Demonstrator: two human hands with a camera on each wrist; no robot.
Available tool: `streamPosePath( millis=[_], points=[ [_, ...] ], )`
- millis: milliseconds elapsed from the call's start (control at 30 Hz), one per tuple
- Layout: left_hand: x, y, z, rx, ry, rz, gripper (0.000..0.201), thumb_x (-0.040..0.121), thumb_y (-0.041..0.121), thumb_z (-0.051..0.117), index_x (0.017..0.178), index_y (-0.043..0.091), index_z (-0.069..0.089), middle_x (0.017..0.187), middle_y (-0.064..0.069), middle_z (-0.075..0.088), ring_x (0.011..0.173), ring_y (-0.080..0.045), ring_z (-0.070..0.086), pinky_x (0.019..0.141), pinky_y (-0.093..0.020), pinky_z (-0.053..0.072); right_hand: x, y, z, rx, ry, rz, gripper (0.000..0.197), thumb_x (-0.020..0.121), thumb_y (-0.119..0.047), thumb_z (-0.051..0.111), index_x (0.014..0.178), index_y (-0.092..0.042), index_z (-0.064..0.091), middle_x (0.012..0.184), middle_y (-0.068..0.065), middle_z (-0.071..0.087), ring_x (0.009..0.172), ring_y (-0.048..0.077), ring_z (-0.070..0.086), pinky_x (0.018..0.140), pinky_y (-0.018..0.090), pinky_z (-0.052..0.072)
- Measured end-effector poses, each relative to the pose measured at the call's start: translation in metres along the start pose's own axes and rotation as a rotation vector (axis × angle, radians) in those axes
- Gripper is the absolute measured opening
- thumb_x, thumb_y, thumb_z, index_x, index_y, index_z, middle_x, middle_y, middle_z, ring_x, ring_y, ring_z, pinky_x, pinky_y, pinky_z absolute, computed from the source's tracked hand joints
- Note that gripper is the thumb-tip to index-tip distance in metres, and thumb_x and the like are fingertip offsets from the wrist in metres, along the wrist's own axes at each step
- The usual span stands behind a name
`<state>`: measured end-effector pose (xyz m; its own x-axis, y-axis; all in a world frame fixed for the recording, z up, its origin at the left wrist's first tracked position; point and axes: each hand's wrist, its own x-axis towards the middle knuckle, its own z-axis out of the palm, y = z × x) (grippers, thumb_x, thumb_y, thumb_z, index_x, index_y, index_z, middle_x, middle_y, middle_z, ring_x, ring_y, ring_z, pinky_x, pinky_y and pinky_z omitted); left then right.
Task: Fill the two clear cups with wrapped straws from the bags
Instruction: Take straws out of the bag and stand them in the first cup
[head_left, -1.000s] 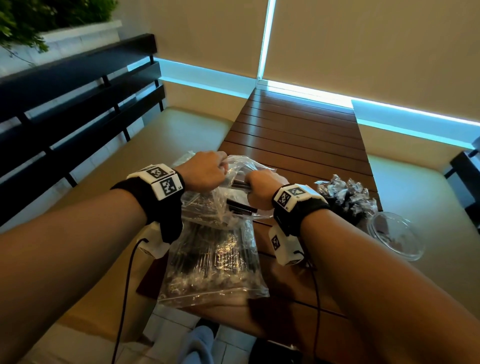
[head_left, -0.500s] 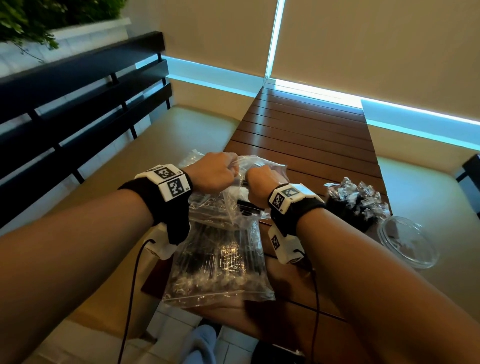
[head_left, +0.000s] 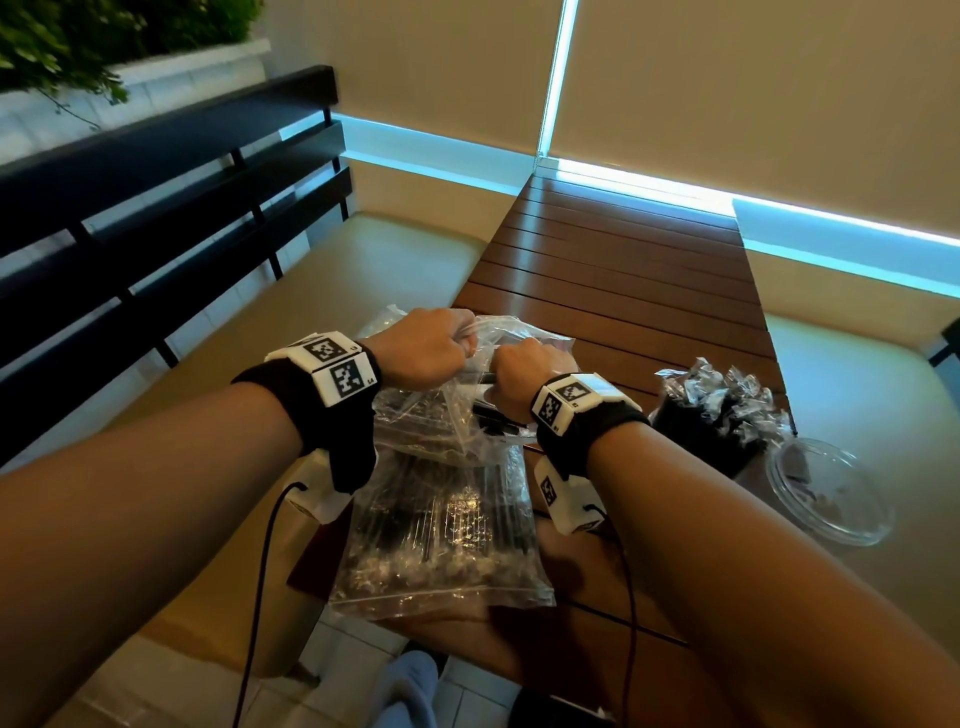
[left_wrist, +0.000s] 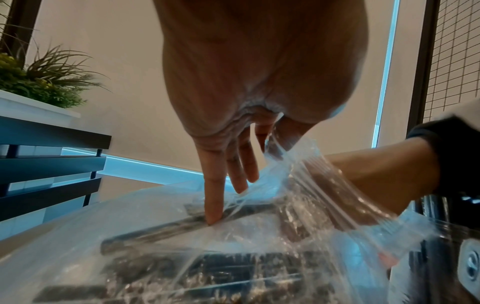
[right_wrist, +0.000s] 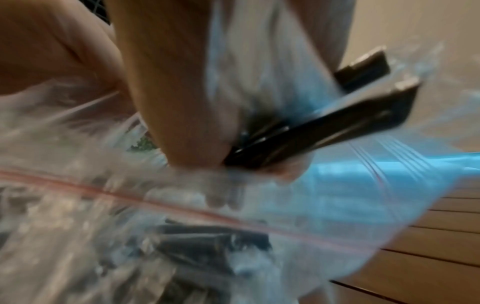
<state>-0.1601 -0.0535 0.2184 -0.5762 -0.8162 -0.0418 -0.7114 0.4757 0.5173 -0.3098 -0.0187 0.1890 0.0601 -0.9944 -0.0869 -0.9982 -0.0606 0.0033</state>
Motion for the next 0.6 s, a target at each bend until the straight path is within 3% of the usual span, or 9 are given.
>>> streamPosePath(
  millis=[133,233,333,467,600],
  points=[
    [-0.001,-0.001,0.0,0.021,-0.024,0.01,0.016,0.101,0.017,0.045,0.096,0.007,0.058,0.09,-0.008,0.063,0.088,-0.029,0.06,0.079,-0.042,0.049,0.009,0.003,0.003,0.062,-0.08,0.016,0.014,0.088,-0.018,0.056,0.101,-0.016,0.062,0.085,0.002,0.055,0.078,0.026,0.058,0.064,0.03,0.042],
    [-0.002,-0.003,-0.003,0.011,-0.032,0.021,0.019,0.101,0.02,0.046,0.1,0.006,0.06,0.093,-0.012,0.065,0.089,-0.031,0.062,0.082,-0.048,0.05,0.013,0.004,0.001,0.093,-0.121,0.03,0.007,0.084,-0.017,0.056,0.087,-0.019,0.062,0.084,0.002,0.06,0.083,0.025,0.062,0.068,0.031,0.048],
    [-0.002,-0.004,-0.005,0.0,-0.026,0.006,0.019,0.102,0.022,0.046,0.1,0.009,0.06,0.092,-0.01,0.065,0.089,-0.028,0.061,0.081,-0.044,0.05,0.011,0.004,-0.002,0.043,-0.057,0.031,0.008,0.085,-0.016,0.055,0.081,-0.02,0.061,0.082,-0.001,0.057,0.081,0.022,0.056,0.076,0.033,0.05],
    [-0.001,-0.001,-0.004,0.009,-0.023,0.026,0.02,0.102,0.023,0.047,0.102,0.008,0.06,0.094,-0.009,0.066,0.089,-0.027,0.061,0.082,-0.045,0.049,0.016,-0.005,0.002,0.103,-0.101,-0.008,0.017,0.085,-0.015,0.058,0.101,-0.012,0.065,0.093,0.003,0.058,0.088,0.024,0.059,0.072,0.03,0.047],
    [-0.001,0.0,-0.002,0.012,-0.033,0.037,0.02,0.102,0.021,0.046,0.103,0.006,0.06,0.095,-0.01,0.064,0.089,-0.027,0.06,0.08,-0.044,0.048,0.017,-0.012,0.01,0.045,-0.08,-0.014,0.022,0.087,-0.021,0.061,0.108,-0.018,0.066,0.114,0.003,0.062,0.098,0.028,0.061,0.076,0.034,0.05]
  ],
)
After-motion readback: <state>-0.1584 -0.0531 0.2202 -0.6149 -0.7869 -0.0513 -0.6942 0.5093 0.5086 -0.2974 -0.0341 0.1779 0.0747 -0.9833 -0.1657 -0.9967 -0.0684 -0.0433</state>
